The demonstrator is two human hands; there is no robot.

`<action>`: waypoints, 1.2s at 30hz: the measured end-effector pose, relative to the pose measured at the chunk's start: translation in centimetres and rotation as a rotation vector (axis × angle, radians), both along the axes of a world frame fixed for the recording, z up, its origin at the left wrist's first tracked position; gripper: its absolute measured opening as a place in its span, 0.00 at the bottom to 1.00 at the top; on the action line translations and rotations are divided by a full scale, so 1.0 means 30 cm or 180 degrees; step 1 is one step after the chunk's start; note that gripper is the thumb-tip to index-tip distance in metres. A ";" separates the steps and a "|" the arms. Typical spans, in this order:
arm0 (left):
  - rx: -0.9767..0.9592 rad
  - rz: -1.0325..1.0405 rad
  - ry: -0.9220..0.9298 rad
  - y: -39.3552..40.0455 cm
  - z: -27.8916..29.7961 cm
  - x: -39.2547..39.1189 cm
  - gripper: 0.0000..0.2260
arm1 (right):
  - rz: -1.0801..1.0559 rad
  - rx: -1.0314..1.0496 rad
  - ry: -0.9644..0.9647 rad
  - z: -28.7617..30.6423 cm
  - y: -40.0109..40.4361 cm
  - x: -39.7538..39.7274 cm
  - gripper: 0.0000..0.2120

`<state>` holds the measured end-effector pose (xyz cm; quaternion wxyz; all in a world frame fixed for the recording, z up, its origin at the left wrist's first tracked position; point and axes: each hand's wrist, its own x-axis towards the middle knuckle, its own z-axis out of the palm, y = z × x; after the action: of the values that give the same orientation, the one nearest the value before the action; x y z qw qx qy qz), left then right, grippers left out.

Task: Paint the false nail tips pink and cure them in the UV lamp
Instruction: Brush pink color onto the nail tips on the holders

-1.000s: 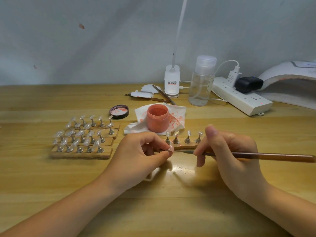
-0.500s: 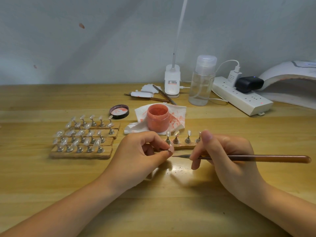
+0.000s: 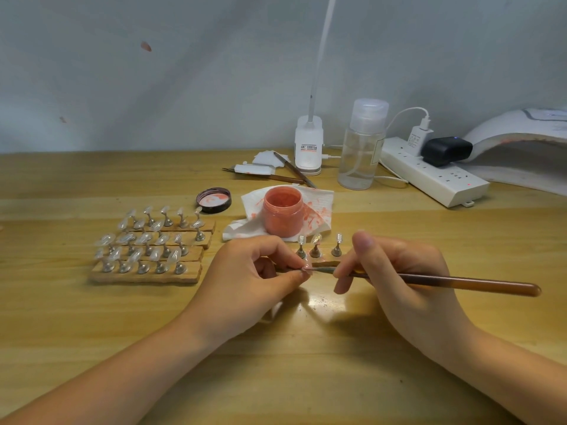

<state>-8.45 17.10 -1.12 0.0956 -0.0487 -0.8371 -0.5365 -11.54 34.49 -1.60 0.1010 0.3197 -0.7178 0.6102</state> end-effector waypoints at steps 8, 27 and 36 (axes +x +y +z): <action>0.0016 0.0036 -0.0026 0.001 0.001 -0.001 0.08 | 0.0221 -0.0284 -0.0138 0.002 0.004 0.001 0.21; 0.0234 -0.0021 -0.0147 -0.004 -0.005 -0.006 0.06 | -0.0650 0.0123 -0.0647 0.062 0.043 -0.190 0.17; 0.0257 -0.0023 -0.0191 -0.008 -0.003 -0.002 0.04 | -0.0293 0.0751 -0.0558 0.042 -0.009 -0.279 0.20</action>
<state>-8.52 16.87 -1.22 0.0704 -0.0317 -0.8171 -0.5714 -19.91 34.21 -0.32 0.0276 0.2416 -0.8045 0.5419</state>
